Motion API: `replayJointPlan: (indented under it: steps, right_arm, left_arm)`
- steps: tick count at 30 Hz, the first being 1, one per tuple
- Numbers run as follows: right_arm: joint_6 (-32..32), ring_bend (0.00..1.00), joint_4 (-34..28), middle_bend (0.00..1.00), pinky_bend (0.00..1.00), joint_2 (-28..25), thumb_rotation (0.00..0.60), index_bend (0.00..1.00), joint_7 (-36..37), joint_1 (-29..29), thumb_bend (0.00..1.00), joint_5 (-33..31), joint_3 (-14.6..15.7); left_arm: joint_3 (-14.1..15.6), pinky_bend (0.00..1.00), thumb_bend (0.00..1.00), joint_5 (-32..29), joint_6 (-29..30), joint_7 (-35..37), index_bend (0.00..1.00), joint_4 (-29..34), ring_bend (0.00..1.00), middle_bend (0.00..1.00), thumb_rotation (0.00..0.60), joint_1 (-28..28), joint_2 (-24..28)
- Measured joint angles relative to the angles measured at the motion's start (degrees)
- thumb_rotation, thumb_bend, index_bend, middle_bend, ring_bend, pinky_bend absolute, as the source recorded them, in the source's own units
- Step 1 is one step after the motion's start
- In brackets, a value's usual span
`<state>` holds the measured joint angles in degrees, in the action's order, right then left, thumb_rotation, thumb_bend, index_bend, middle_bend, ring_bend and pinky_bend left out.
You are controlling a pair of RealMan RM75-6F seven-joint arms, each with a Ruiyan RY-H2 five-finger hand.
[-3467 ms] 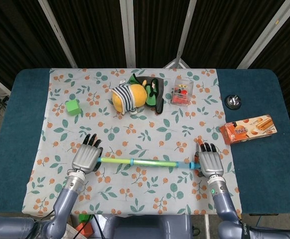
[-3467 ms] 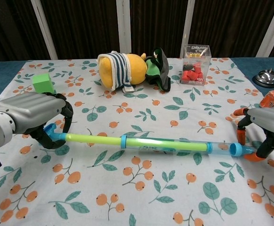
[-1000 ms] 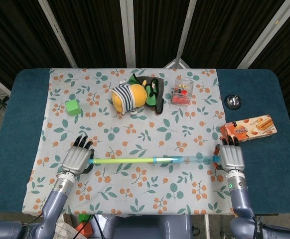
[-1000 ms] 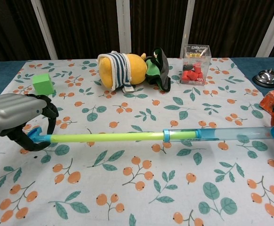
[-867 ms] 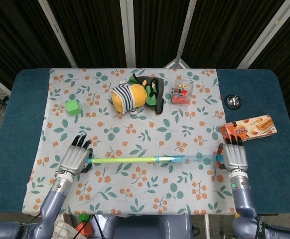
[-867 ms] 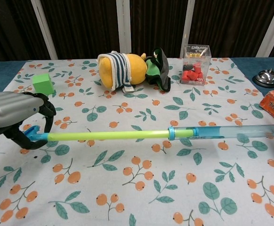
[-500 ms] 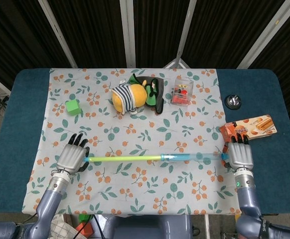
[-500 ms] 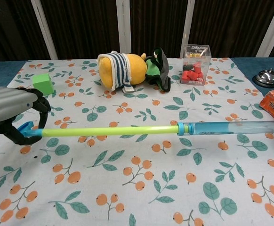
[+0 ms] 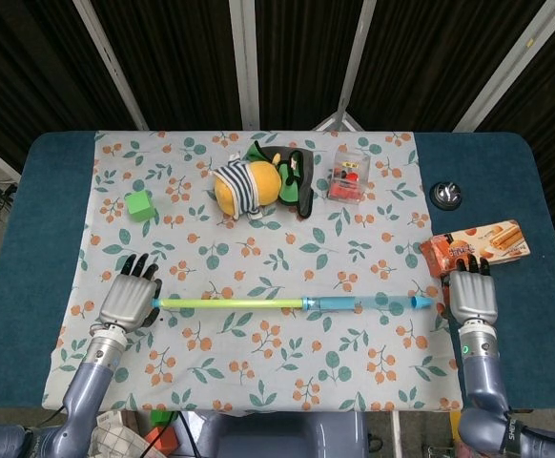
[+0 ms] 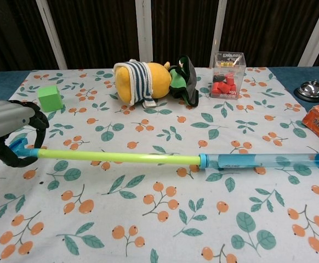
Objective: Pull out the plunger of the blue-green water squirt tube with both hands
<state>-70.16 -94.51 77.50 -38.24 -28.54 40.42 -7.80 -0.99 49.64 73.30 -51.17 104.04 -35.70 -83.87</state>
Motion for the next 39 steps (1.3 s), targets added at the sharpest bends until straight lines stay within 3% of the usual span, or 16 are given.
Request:
replayJointPlan:
  steps: [1,3,5,6,11,23,33,39]
  right_arm:
    - [0.1,0.00,-0.1,0.15,0.00,-0.1,0.600,0.59,0.0,0.0,0.31,0.0,0.0]
    - [0.3,0.00,-0.2,0.06,0.00,-0.3,0.600,0.29,-0.1,0.0,0.31,0.0,0.1]
    - [0.8,0.00,-0.7,0.00,0.00,-0.6,0.600,0.07,-0.3,0.0,0.31,-0.2,0.4]
    - [1.1,0.00,-1.0,0.00,0.00,-0.8,0.600,0.02,-0.4,-0.1,0.31,-0.3,0.5]
    - [1.9,0.00,-2.8,0.00,0.00,-1.9,0.600,0.00,-0.2,-0.2,0.31,0.4,0.9]
    - [0.9,0.00,-7.9,0.00,0.00,-5.6,0.600,0.00,4.6,2.1,0.31,5.4,1.8]
    - [-6.5,0.00,-11.4,0.00,0.00,-13.2,0.600,0.00,16.1,10.2,0.31,22.4,6.8]
    - [-15.9,0.00,-8.6,0.00,0.00,-15.9,0.600,0.00,24.1,17.0,0.31,36.6,11.1]
  left_arm:
    - [-0.1,0.00,0.47,0.0,-0.1,0.2,0.47,0.0,0.00,0.11,0.600,0.0,0.0]
    - [-0.1,0.00,0.33,0.1,-0.2,0.6,0.32,-0.1,0.00,0.06,0.600,0.1,0.0]
    - [-0.1,0.00,0.21,0.2,-0.4,1.0,0.21,0.0,0.00,0.03,0.600,0.1,0.1]
    - [-0.2,0.00,0.15,0.3,-0.5,1.2,0.15,0.0,0.00,0.02,0.600,0.1,0.1]
    - [-0.3,0.00,0.01,1.0,-0.4,2.0,0.08,0.4,0.00,0.01,0.600,0.4,0.2]
    - [0.4,0.00,0.06,6.1,1.7,8.5,0.10,3.3,0.00,0.02,0.600,3.1,3.3]
    - [6.9,0.00,0.07,23.0,10.7,24.0,0.08,5.3,0.00,0.00,0.600,12.4,11.8]
    - [11.8,0.00,0.07,34.4,20.6,35.8,0.02,-0.4,0.00,0.00,0.600,20.2,16.0]
